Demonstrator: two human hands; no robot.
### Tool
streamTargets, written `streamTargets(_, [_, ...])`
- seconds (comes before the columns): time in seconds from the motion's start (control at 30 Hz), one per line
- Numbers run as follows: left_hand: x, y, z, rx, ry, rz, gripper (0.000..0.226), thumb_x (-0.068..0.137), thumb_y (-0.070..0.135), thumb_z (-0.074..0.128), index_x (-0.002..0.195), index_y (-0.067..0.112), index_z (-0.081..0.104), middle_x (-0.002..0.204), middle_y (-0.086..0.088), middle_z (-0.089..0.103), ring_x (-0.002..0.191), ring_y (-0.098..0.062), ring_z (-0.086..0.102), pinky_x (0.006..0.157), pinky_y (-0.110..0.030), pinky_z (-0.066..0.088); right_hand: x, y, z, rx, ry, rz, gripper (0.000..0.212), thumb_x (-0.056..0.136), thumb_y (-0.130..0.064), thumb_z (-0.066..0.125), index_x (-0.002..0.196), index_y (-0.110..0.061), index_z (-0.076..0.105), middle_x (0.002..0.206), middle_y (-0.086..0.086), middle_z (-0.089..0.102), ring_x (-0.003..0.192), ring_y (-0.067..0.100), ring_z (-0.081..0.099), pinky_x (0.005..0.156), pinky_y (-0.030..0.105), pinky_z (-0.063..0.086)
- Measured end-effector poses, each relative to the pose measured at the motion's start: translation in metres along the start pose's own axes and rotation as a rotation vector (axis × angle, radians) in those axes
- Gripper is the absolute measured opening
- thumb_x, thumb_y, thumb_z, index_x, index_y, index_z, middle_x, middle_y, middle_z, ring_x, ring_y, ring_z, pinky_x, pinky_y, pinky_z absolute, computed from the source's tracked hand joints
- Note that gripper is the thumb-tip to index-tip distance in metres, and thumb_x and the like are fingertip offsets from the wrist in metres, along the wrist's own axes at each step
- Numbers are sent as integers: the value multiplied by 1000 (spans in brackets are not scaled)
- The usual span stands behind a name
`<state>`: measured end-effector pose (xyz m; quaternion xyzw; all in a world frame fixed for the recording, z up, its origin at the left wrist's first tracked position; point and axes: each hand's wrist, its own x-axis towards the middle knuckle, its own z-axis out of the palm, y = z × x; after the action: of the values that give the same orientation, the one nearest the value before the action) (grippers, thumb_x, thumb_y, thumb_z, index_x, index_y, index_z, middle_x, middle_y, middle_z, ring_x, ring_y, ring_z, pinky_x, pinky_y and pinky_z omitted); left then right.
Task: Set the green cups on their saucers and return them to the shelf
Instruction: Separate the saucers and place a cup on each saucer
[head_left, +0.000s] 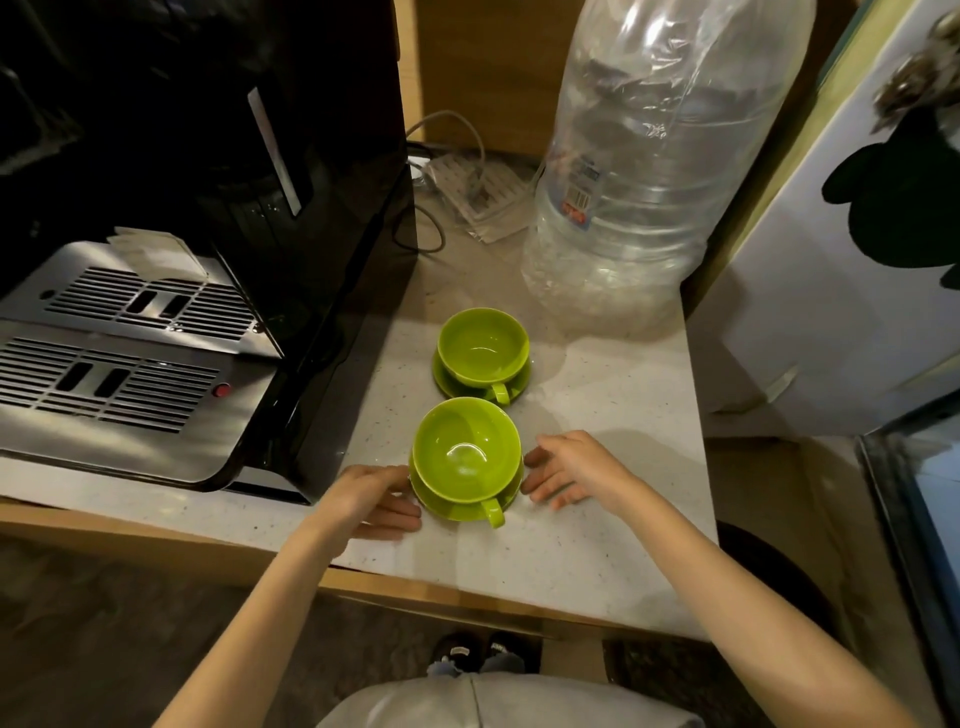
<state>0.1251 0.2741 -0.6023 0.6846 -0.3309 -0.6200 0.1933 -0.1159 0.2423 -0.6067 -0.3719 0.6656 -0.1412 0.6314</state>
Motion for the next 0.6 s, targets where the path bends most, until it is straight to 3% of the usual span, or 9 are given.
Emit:
streamTargets(0.13, [10,2,-1,-25,-57,1,24,84,10,59,100,-7,63,71,-18,73,59,-21,71,56,-30,60,5,-1,6,1,-25,-26,23,92,-21,49,86,-1,59,62,12,67,42,14,65,38,21,50])
streamTargets(0.3, [14,4,8,-17,1,24,21,79,0,63,96,-12,61,59,-15,70,46,-16,67,44,-22,55,13,7,12,-150,40,-101,8,89,-8,52,95,-3,56,64,12,65,47,16,63,43,23,53])
streamTargets(0.5, [15,2,10,-56,5,50,20,76,-1,65,94,-11,61,50,-9,69,43,-15,67,41,-20,53,20,14,13,-92,66,-130,11,85,-5,61,78,-8,53,60,14,64,38,12,62,41,24,53])
streamTargets(0.6, [16,1,10,-32,-19,54,21,76,-1,65,94,-12,61,54,-11,70,46,-16,68,43,-20,54,15,18,13,-68,73,-120,10,84,-4,61,79,-7,53,61,14,64,39,13,62,43,24,54])
